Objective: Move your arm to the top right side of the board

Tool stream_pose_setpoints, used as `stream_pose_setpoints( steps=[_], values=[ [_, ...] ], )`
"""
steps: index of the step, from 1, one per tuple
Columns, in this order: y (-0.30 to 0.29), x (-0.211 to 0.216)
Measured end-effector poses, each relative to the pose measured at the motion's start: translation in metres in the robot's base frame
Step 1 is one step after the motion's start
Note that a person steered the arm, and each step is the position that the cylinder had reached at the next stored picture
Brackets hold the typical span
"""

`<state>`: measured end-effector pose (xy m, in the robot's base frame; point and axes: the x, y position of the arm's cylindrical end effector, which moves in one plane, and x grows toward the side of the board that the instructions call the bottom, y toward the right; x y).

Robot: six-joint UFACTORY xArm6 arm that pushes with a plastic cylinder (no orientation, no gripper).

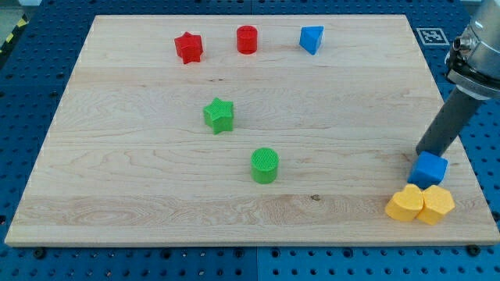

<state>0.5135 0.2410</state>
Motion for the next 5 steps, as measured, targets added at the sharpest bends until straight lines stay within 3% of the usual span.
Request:
stream_pose_setpoints(
  steps=[3, 5],
  values=[
    [0.0, 0.012],
    [0.0, -0.053]
  ],
)
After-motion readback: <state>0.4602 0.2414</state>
